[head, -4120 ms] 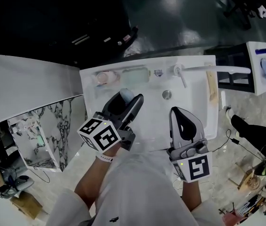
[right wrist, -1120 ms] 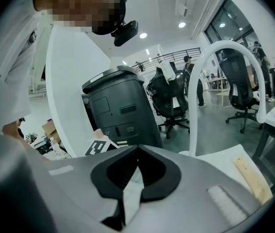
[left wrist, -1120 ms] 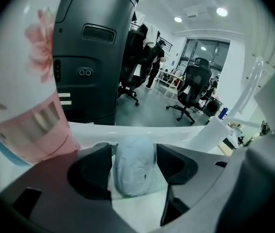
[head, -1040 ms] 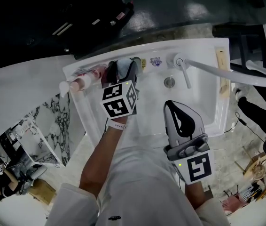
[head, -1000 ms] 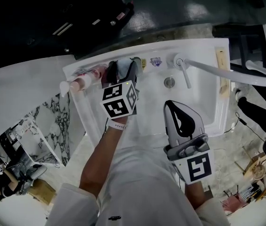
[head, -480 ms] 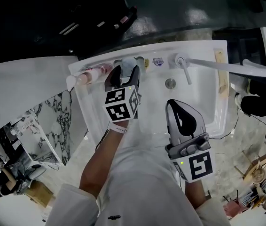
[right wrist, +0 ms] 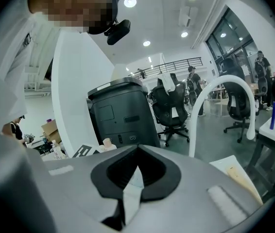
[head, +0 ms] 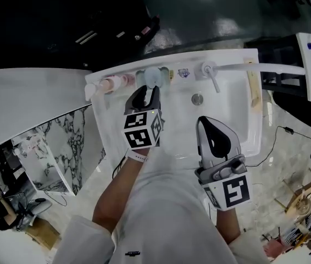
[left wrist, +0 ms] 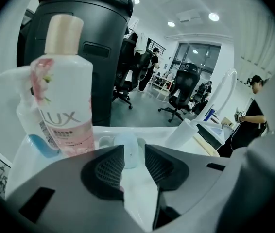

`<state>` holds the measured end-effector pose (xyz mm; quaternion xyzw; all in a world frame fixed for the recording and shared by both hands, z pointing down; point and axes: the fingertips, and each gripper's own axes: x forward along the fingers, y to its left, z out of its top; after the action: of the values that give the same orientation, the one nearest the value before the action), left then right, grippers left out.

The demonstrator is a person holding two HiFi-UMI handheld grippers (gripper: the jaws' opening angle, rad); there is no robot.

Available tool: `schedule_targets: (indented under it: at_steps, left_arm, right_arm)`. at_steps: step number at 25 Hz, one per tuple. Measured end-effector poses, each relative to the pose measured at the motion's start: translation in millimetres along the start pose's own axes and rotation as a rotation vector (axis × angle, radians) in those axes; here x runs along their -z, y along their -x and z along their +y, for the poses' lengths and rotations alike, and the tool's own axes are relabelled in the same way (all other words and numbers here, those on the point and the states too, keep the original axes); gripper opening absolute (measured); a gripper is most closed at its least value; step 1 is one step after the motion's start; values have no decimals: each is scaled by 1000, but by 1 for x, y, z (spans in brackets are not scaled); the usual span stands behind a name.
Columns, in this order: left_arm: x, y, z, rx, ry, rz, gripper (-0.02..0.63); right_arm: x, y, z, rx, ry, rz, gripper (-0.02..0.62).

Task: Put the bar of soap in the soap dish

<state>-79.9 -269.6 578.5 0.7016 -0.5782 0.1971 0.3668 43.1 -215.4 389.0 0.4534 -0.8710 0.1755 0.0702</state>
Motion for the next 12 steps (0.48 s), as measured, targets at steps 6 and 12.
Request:
schedule_targets:
  at_steps: [6, 12]
  left_arm:
    - [1, 21, -1, 36, 9, -3, 55]
    - [-4, 45, 5, 54, 16, -27, 18]
  right_arm:
    - [-13, 13, 8, 14, 2, -32, 6]
    - [-25, 21, 20, 24, 24, -56, 6]
